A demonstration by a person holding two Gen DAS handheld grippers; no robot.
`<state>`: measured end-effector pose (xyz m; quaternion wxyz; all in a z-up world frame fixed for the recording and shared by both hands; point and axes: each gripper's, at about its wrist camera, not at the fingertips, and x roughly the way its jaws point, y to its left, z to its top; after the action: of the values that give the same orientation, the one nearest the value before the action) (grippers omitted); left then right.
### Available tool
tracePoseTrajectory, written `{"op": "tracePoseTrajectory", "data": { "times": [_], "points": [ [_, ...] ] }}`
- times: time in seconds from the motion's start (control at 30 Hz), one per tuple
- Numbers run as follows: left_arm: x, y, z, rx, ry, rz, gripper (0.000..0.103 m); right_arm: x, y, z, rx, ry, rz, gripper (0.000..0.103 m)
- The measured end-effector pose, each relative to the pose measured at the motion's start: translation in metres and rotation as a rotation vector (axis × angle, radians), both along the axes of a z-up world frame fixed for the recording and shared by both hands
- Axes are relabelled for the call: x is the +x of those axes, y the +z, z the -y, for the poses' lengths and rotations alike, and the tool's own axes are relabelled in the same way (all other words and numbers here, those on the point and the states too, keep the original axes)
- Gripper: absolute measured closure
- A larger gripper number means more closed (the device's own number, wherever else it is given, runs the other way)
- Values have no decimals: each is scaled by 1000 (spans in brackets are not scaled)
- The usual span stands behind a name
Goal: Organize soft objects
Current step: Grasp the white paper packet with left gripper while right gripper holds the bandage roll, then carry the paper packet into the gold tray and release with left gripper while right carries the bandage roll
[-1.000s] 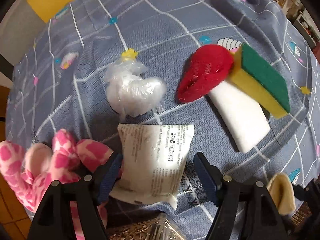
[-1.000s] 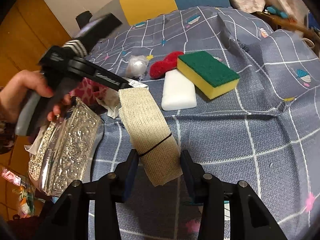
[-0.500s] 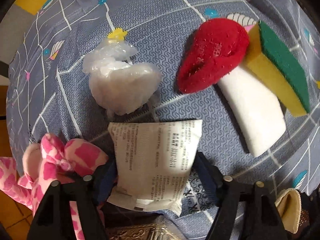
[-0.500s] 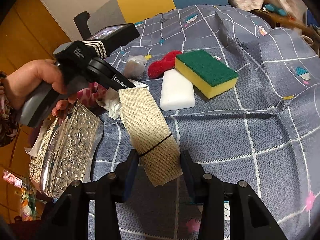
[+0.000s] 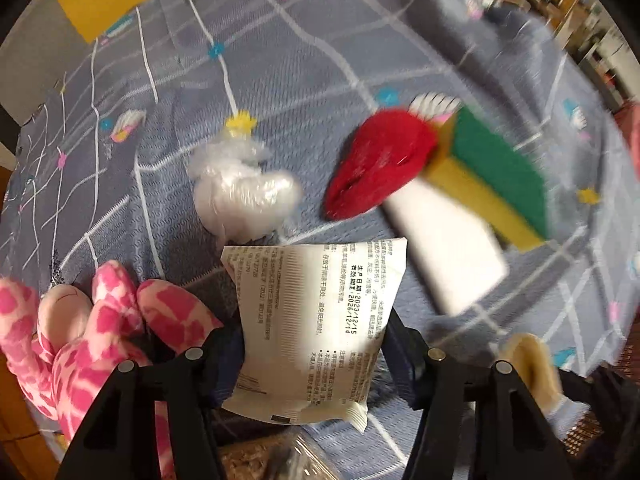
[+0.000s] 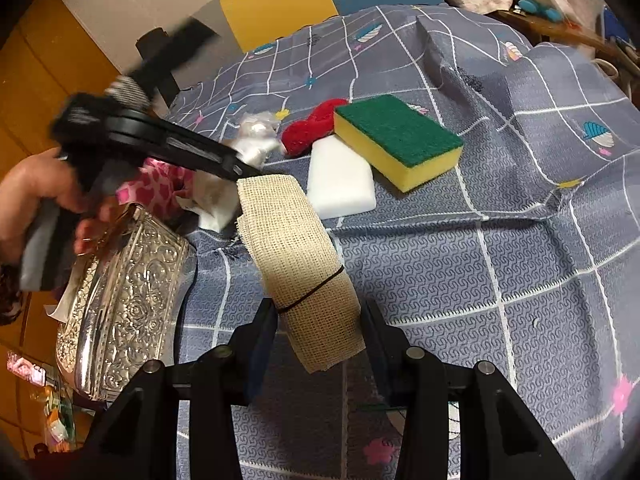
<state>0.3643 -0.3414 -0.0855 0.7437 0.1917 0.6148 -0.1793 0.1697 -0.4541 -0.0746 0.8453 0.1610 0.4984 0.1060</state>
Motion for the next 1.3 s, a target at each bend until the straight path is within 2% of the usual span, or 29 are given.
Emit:
{"op": "tracePoseTrajectory", "data": {
  "times": [0.17,0.43,0.5,0.67,0.77,0.93,1.13,1.3],
  "points": [
    [-29,36,-15,-151,-14,57,41,1,-4,2,-10,-9,-11,59],
    [-79,67,-36,-306,-51,96,41,-5,-2,3,-18,-26,-3,59],
    [-99,82,-48,-372,-49,89,42,-6,-1,5,-15,-31,-1,59],
    [-124,110,-71,-450,-44,121,42,-11,2,7,-25,-37,12,59],
    [-136,126,-95,-522,-5,134,42,-10,2,6,-32,-39,12,59],
    [-153,137,-139,-556,48,172,42,-14,4,6,-33,-43,27,59],
    [-178,134,-218,-570,183,187,42,-15,7,4,-35,-41,39,59],
    [-201,115,-288,-515,302,180,42,-18,11,5,-25,-51,60,59]
  ]
}}
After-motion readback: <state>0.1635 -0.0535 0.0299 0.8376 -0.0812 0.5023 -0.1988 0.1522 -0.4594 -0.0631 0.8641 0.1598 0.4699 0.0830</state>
